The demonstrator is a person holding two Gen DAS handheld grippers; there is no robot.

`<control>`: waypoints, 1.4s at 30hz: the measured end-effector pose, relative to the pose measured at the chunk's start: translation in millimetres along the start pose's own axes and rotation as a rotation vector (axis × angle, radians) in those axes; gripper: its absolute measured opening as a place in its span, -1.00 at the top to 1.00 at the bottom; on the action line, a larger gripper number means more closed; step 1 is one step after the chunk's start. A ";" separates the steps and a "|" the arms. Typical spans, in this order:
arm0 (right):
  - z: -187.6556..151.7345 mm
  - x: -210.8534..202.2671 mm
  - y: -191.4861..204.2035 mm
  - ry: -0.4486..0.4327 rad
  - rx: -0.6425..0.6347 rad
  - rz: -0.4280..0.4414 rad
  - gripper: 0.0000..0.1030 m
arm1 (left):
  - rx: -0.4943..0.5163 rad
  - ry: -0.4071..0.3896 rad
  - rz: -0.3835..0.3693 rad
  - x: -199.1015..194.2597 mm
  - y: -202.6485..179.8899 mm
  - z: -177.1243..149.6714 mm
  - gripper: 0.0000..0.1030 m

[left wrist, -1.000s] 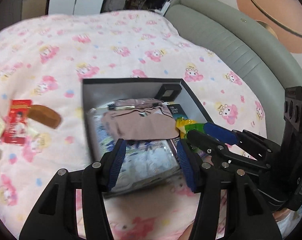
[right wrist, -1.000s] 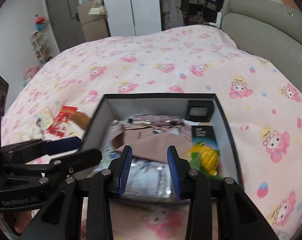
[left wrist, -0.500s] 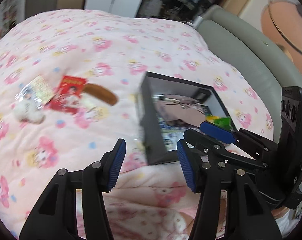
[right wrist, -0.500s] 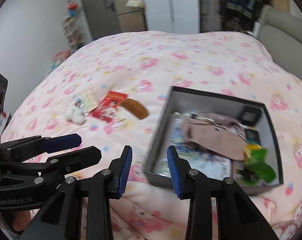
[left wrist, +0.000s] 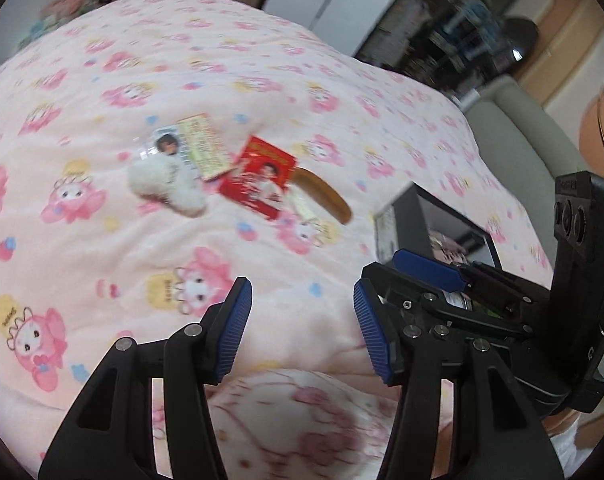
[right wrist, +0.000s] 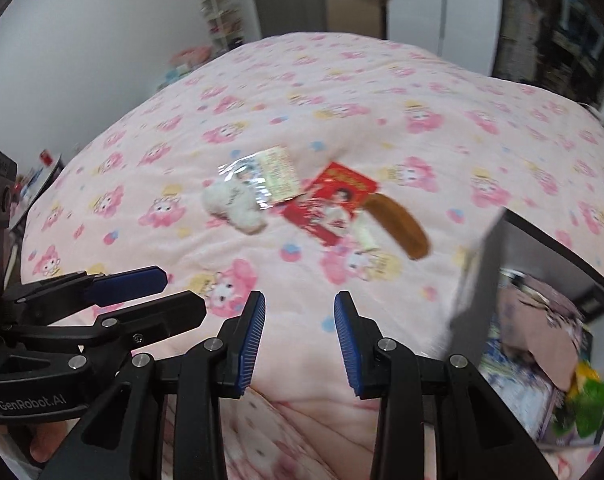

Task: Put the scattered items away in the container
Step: 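Lower the right gripper over the white fluffy keychain and close on it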

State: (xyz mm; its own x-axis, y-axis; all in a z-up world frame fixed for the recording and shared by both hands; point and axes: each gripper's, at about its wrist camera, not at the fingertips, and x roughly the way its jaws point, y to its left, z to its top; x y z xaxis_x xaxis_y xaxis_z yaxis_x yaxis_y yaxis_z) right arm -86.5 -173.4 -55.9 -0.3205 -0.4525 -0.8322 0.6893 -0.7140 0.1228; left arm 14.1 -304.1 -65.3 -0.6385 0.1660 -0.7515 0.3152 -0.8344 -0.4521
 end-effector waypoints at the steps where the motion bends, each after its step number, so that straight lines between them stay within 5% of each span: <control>1: 6.8 9.9 4.8 0.017 -0.006 0.032 0.37 | -0.030 -0.011 0.006 0.2 9.7 1.3 -0.05; 5: 29.1 45.0 10.3 0.083 0.011 0.130 0.36 | -0.124 -0.035 0.025 10.5 47.1 12.6 -0.04; 14: 78.5 148.3 2.9 0.244 0.108 0.169 0.31 | -0.332 -0.007 0.016 69.6 142.7 63.5 -0.04; 22: 84.9 211.3 -14.6 0.318 0.170 0.219 0.28 | -0.409 -0.011 0.035 101.8 176.7 84.9 -0.06; 27: 82.5 239.1 -21.1 0.357 0.258 0.347 0.13 | -0.562 0.044 -0.130 137.6 203.3 91.3 -0.01; 29: 78.3 239.9 -19.3 0.345 0.273 0.420 0.21 | -0.526 0.050 -0.095 143.7 192.2 89.4 0.30; 31: 76.0 229.3 -16.1 0.311 0.235 0.410 0.56 | -0.507 0.059 -0.120 145.1 178.4 86.0 0.52; 42: 78.0 163.7 -40.8 0.198 0.192 0.292 0.61 | -0.443 0.016 -0.059 106.9 136.1 75.0 0.53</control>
State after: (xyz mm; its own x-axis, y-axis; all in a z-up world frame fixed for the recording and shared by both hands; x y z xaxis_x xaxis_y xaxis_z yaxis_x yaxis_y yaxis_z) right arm -217.8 -260.0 -155.0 0.0152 -0.5529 -0.8331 0.5930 -0.6659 0.4527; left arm -63.9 -439.3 -171.1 -0.6545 0.2177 -0.7240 0.5510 -0.5184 -0.6540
